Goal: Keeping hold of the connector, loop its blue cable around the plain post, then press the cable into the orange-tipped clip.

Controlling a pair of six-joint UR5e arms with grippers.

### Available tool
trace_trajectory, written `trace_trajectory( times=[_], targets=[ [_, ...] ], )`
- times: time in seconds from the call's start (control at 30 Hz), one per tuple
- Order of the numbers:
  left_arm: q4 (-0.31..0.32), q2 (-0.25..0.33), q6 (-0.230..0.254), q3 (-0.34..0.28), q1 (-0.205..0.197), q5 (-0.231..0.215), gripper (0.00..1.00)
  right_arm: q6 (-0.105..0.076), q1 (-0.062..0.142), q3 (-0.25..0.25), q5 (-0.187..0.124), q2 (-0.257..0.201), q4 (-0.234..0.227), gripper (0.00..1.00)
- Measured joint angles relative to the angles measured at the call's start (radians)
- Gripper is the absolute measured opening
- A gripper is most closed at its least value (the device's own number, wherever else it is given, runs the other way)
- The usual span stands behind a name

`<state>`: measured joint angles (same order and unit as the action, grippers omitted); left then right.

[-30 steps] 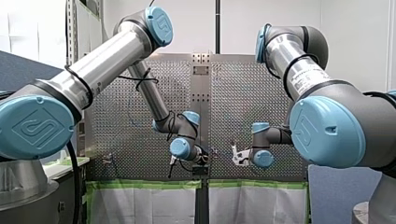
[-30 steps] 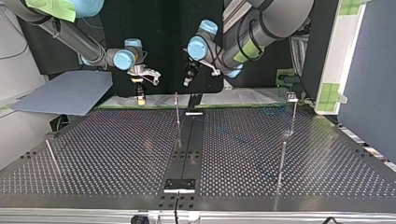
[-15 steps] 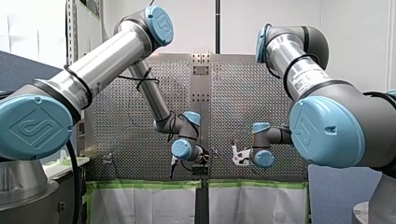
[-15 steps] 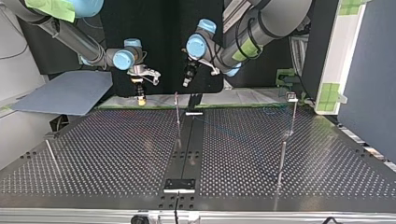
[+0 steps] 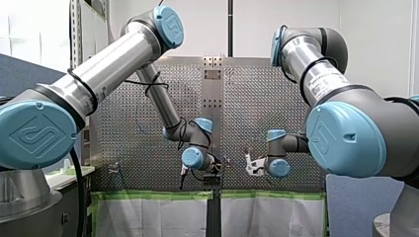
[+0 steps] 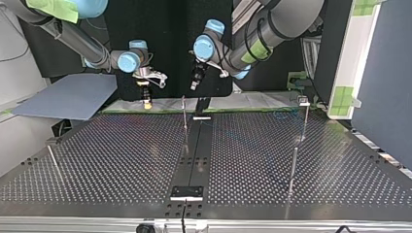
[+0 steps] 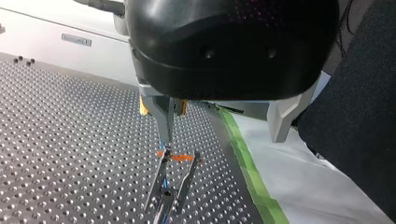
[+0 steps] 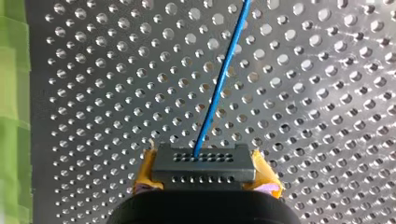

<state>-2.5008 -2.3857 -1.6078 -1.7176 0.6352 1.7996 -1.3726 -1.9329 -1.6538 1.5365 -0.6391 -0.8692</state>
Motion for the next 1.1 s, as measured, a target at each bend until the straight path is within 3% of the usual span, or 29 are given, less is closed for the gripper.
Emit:
trace_trajectory(
  times=[0.2, 0.5, 0.73, 0.93, 1.1],
  targets=[
    [-0.015, 0.0, -0.004, 0.0, 0.0, 0.041, 1.0, 0.021, -0.01, -0.034, 0.009, 0.0, 0.006, 0.0],
    [-0.061, 0.0, 0.0, 0.0, 0.001, 0.062, 1.0, 0.054, -0.044, -0.103, 0.02, 0.0, -0.008, 0.0],
    [-0.084, 0.0, 0.003, 0.0, 0.002, 0.063, 1.0, 0.086, -0.097, -0.142, 0.045, 0.0, -0.009, 0.0],
    [-0.111, 0.001, 0.005, 0.0, 0.002, 0.069, 1.0, 0.095, -0.153, -0.193, 0.083, -0.001, -0.042, 0.0],
    [-0.121, 0.001, 0.005, 0.0, 0.0, 0.084, 1.0, 0.094, -0.162, -0.218, 0.092, -0.001, -0.066, 0.0]
  ],
)
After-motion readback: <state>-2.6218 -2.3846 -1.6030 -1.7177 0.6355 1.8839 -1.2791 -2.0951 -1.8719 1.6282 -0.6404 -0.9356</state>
